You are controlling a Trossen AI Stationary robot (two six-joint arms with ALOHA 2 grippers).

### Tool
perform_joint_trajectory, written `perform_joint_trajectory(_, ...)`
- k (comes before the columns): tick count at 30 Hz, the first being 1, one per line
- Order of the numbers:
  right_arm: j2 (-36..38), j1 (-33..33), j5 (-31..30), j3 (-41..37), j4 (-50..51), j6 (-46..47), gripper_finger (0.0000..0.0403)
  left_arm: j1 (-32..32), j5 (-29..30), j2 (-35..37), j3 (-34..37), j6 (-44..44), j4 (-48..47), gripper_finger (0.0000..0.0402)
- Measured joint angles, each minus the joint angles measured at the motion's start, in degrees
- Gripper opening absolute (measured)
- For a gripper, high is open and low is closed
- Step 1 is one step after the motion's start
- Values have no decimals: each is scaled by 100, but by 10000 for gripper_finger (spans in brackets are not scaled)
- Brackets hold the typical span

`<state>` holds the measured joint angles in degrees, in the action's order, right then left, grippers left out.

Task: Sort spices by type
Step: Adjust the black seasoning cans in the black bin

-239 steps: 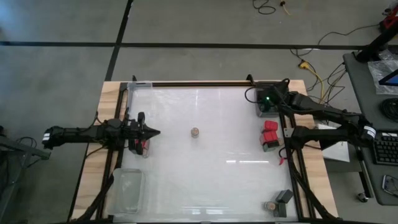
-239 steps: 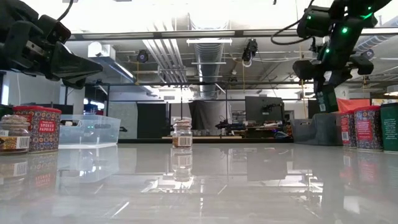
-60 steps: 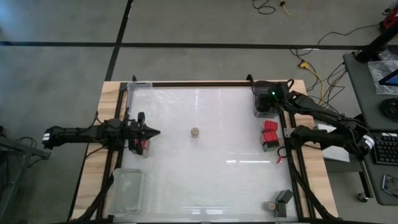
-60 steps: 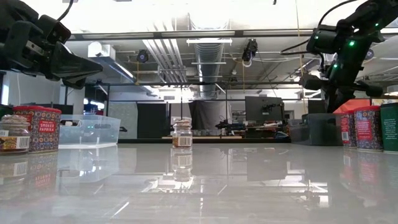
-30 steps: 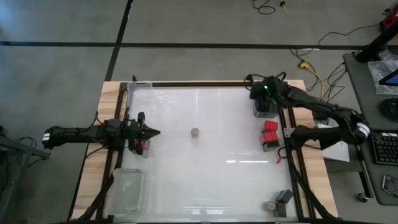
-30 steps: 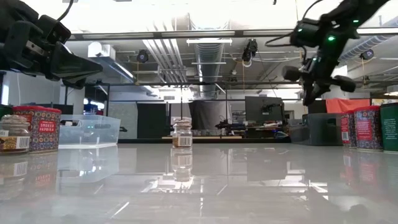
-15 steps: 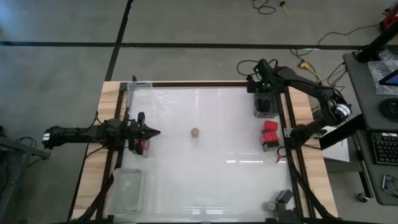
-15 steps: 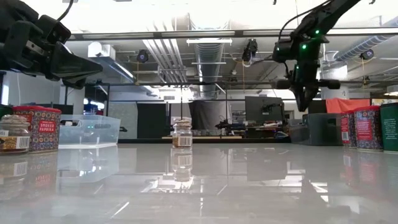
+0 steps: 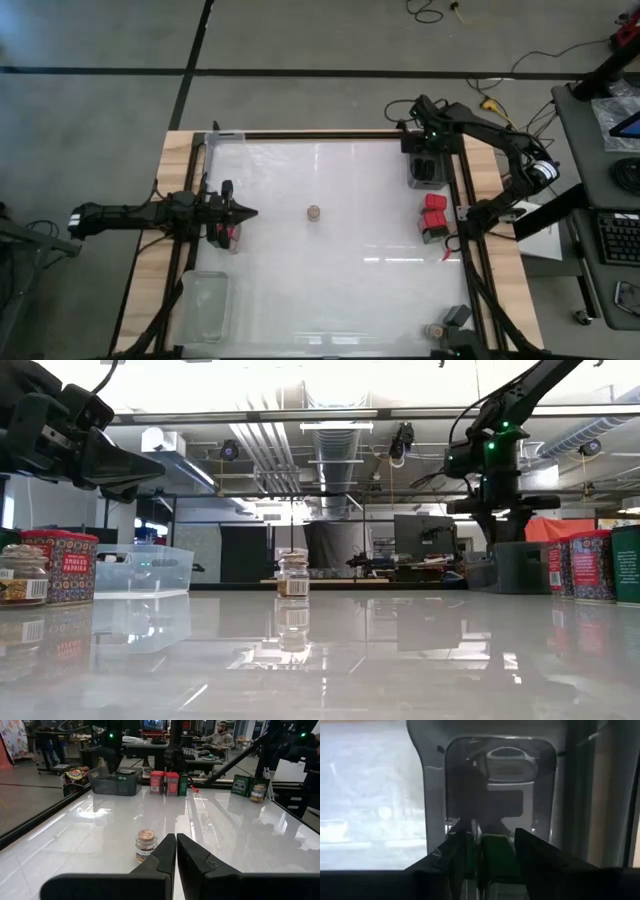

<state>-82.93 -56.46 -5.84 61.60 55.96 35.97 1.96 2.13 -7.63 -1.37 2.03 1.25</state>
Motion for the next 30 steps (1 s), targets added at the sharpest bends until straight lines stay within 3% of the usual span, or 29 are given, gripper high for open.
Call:
perform_joint_trajectory(15,40,108,448,-2,513,45,105,2,0,-1,0,1,0,0)
perform_joint_trajectory(25,242,108,436,-4,487,66,142,0,0,-1,-2,1,0,0)
perform_joint_trajectory(30,701,131,266,-4,466,89,167,0,0,-1,-1,0,-2,0)
